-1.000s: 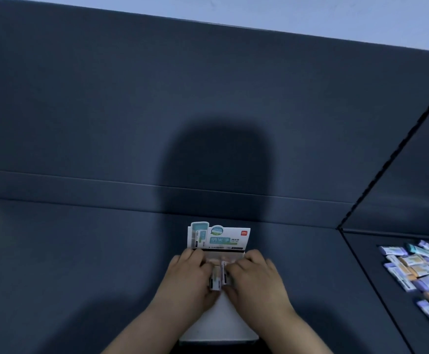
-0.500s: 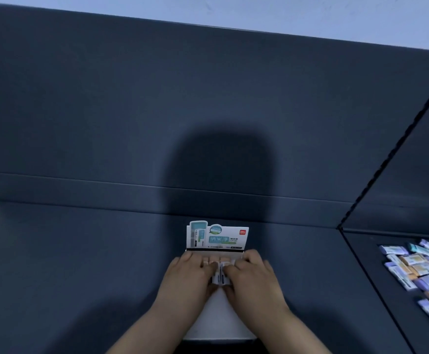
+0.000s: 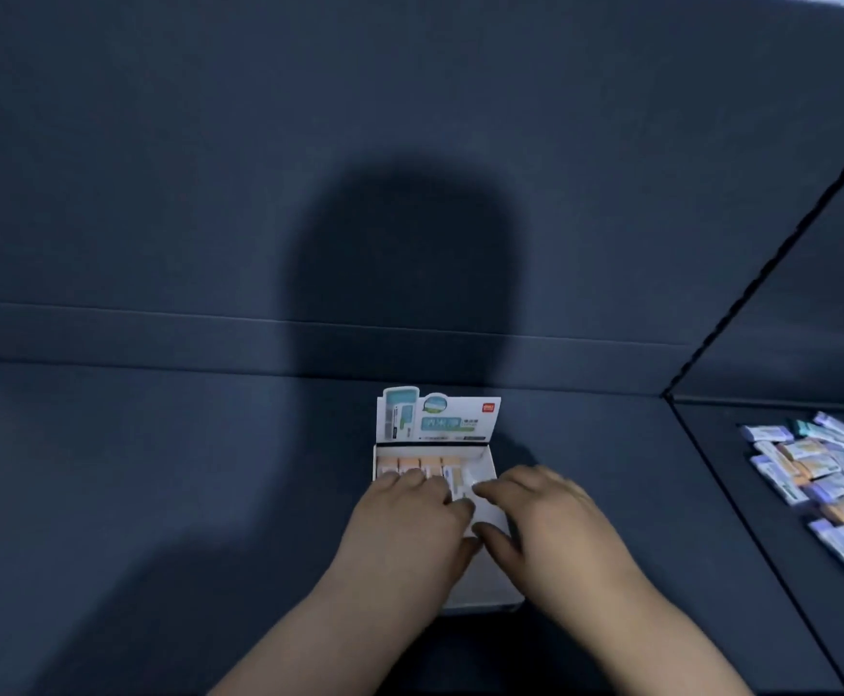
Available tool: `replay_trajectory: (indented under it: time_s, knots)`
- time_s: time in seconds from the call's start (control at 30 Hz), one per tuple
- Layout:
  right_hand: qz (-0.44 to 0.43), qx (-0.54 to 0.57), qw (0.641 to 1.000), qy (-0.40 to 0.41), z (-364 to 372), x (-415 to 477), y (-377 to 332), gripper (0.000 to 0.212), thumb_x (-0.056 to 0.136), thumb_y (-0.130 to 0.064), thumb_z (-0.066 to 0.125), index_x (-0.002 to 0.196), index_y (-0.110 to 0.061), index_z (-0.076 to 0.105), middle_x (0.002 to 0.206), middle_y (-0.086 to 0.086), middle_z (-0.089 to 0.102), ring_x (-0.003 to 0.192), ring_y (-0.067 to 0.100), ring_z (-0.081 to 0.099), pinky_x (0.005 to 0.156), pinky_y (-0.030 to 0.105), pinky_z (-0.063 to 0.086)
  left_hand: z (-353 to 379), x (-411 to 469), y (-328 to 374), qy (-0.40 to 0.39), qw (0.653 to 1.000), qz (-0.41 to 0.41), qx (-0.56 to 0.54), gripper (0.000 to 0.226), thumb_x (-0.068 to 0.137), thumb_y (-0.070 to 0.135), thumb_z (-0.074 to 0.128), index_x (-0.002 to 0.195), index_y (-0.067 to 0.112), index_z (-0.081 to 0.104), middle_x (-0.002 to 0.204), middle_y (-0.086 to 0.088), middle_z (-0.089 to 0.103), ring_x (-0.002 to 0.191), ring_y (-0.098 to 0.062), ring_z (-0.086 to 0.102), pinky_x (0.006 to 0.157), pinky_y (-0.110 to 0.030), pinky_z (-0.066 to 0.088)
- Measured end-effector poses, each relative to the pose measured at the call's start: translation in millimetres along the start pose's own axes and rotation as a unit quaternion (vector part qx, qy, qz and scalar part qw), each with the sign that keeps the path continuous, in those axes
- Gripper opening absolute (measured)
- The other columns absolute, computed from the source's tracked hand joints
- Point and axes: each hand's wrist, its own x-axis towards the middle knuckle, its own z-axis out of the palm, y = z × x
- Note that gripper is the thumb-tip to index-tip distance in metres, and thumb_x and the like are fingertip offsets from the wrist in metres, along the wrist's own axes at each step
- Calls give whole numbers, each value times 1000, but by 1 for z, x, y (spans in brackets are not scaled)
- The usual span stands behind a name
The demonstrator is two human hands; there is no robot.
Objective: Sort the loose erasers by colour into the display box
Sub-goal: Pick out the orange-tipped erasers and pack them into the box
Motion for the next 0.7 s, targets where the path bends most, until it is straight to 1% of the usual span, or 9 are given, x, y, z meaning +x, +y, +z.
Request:
replay_trajectory:
  time_s: [0.1,0.17,0.2,0.3,0.37,0.43,0.5,0.6,0.7]
  knots:
    - [12,0,1000,-29,3,-13,-1,31,65,-33,58,93,-28,68,79,-9,64,73,17,62,61,30,52,6,-2,6,-23,1000,20,-4,28,52,54,72,63,28,71,55,9,57,55,-12,58,53,-21,46]
    - [23,-1,999,-31,2,-20,3,29,68,-33,58,95,-28,67,81,-8,64,76,18,61,63,32,52,11,-3,9,-31,999,24,-21,30,50,53,78,64,28,71,56,9,58,56,-12,58,54,-23,48]
    - [29,0,999,-28,0,-23,4,27,68,-33,60,94,-27,67,80,-8,64,76,19,62,62,33,53,11,-3,10,-30,999,24,-32,27,52,50,78,64,27,70,57,9,58,57,-12,58,54,-23,48]
    - [45,0,999,-12,-5,-36,13,25,68,-31,61,92,-25,67,80,-5,64,77,20,62,63,35,55,12,2,22,-39,998,32,-44,20,59,45,65,61,26,69,57,10,57,57,-12,58,55,-21,47]
    - [54,-2,999,1,-12,-46,22,26,67,-28,64,92,-22,68,82,-4,65,77,21,63,64,36,56,12,6,33,-47,997,33,-48,19,58,45,69,61,26,69,59,11,58,59,-11,58,58,-20,46]
    - [65,5,998,7,-18,-60,37,28,66,-22,73,94,-20,69,84,-2,66,79,22,64,67,36,56,10,10,48,-36,997,20,-62,20,59,43,69,68,25,72,65,10,61,63,-12,60,63,-22,45]
    - [75,10,997,13,-26,-76,56,30,66,-19,77,95,-20,69,86,-2,66,81,22,64,71,35,55,5,16,66,-20,997,3,-75,25,61,37,76,79,20,74,73,5,64,68,-17,62,62,-24,50]
    - [72,16,997,34,-39,-97,87,28,69,-21,73,97,-21,69,88,-2,66,84,23,63,74,36,55,-2,27,94,-8,998,-5,-61,36,57,31,84,88,15,74,77,0,65,70,-21,62,62,-28,52]
    - [58,30,997,47,-55,-120,120,28,69,-23,67,97,-20,69,88,-3,66,83,22,63,74,34,55,-8,39,137,-7,999,-4,-52,35,56,32,85,85,16,74,74,1,65,68,-20,61,61,-28,52]
